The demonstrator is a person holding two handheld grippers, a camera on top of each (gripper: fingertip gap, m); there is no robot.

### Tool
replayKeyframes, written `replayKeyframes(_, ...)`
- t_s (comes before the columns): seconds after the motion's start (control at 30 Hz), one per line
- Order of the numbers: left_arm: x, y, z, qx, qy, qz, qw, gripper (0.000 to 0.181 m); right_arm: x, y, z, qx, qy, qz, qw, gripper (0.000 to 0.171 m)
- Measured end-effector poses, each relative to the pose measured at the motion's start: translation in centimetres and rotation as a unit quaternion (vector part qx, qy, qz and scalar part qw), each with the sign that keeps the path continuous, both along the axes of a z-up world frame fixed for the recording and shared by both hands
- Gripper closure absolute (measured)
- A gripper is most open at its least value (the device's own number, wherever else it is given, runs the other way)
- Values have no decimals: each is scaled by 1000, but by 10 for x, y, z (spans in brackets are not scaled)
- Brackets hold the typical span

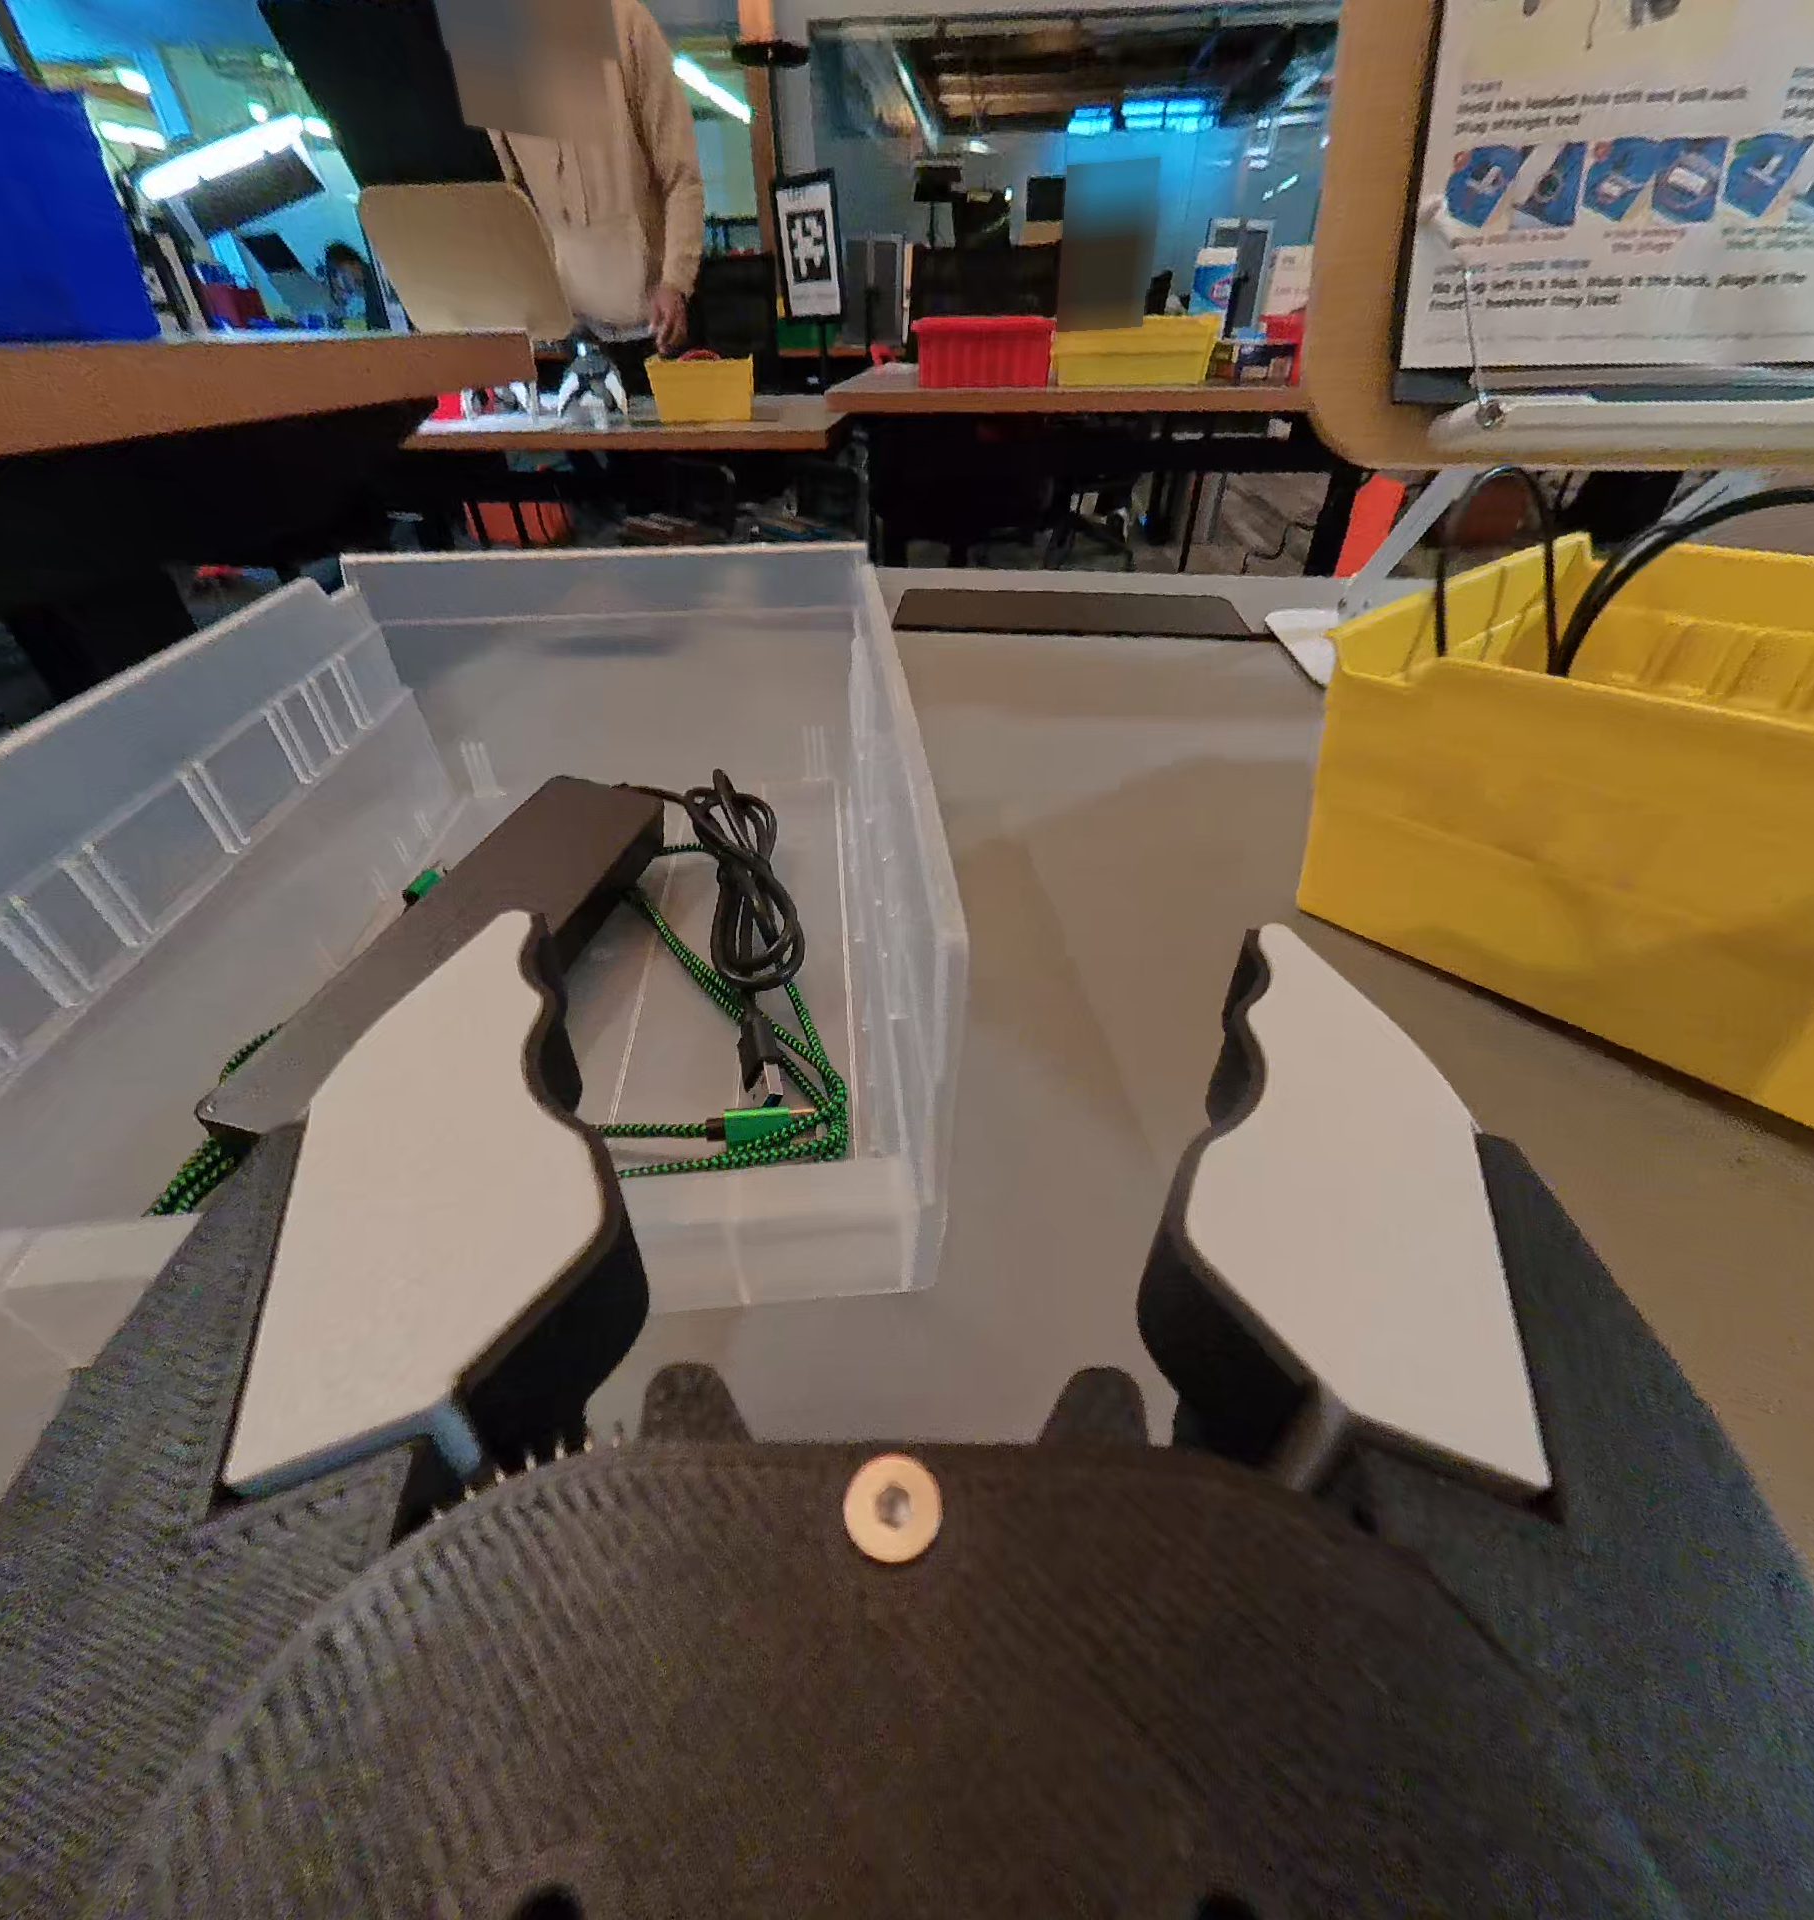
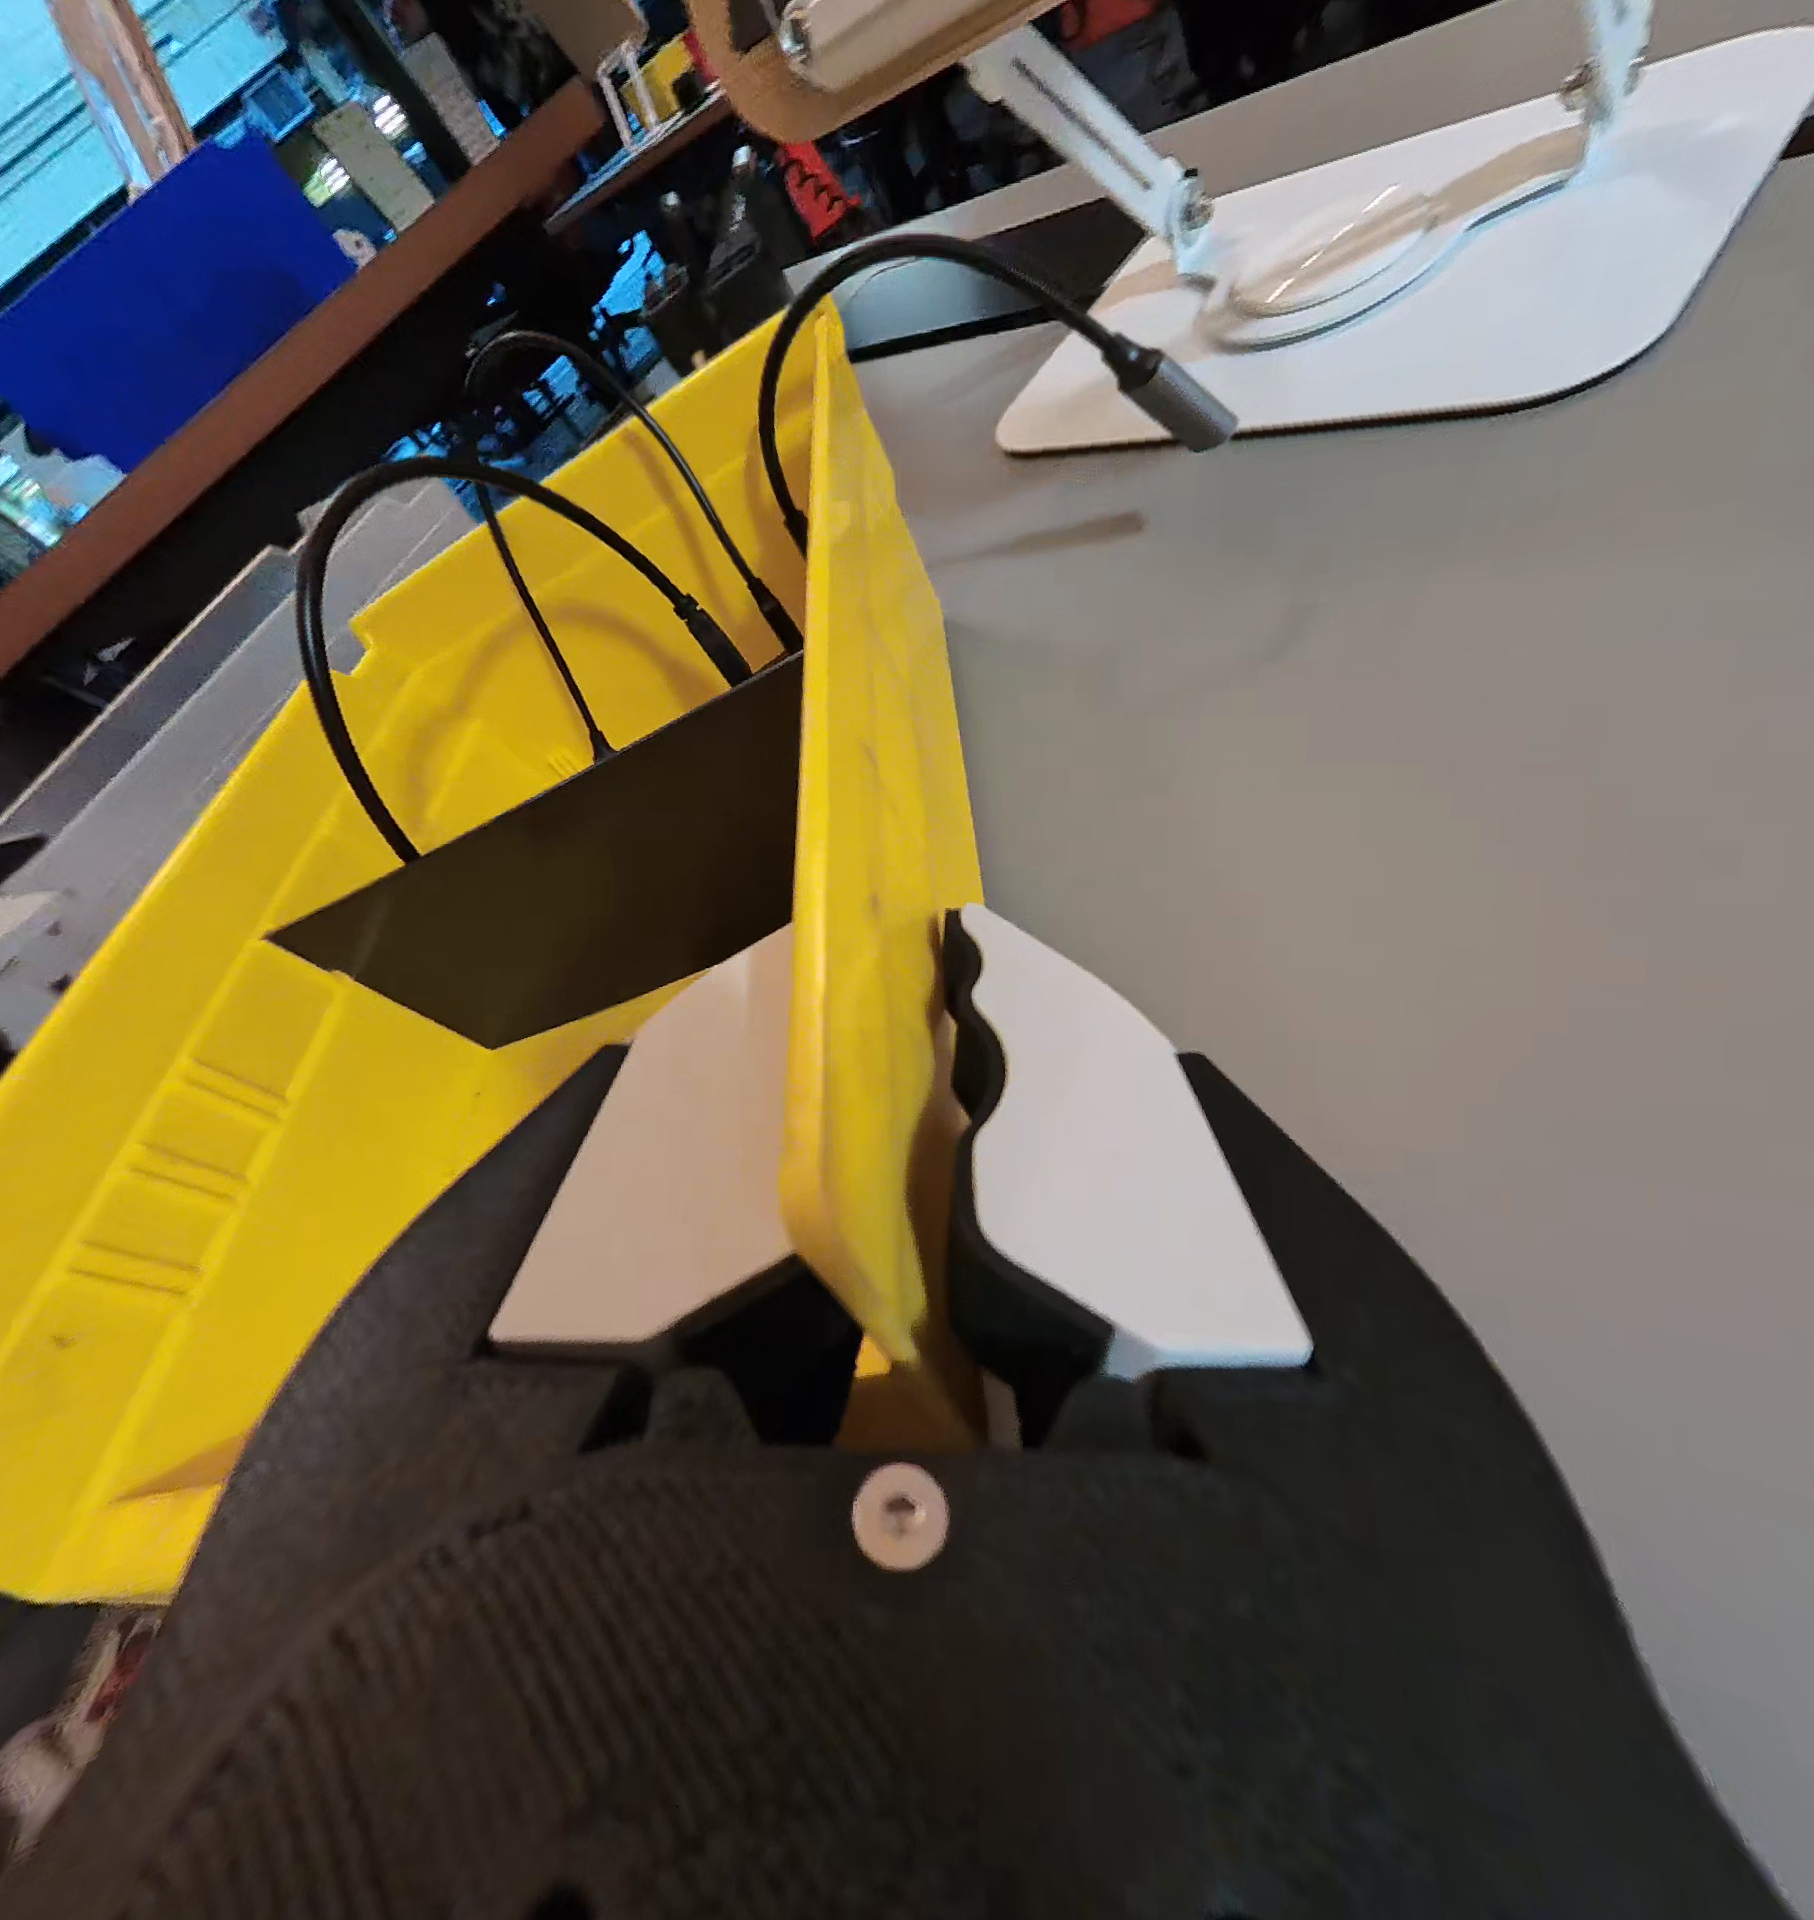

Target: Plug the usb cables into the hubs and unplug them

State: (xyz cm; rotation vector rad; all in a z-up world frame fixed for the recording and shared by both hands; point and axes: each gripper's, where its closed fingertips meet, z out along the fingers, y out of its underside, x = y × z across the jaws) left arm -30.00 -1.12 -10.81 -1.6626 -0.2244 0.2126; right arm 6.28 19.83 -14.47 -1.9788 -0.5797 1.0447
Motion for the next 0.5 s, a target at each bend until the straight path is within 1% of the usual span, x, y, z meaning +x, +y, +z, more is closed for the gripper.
replayKeyframes(0.03, -2, 2, -1, -7, -3, 1, 1000, 61, 1, -4, 0, 0, 2, 10, 1000, 155)
replayKeyframes(0.17, -11, 6, -4, -26, 12, 4, 1000, 65, 6, -16, 1, 5, 4, 42, 999, 156)
replayKeyframes(0.2, -12, 8, -6, -36, 13, -1, 999, 69, 7, -18, 1, 6, 4, 45, 999, 156)
replayKeyframes(0.27, -6, 14, -13, -62, 6, -36, 997, 86, 9, -21, 1, 7, 4, 51, 999, 155)
replayKeyframes(0.3, -6, 16, -17, -75, 3, -42, 996, 87, 9, -23, 1, 7, 4, 52, 999, 155)
replayKeyframes(0.4, -10, 20, -25, -115, 46, -39, 992, 95, 11, -26, 1, 4, 10, 58, 998, 152)
replayKeyframes(0.5, -10, 25, -36, -163, 105, -38, 980, 95, 10, -30, 1, -4, 26, 72, 997, 147)
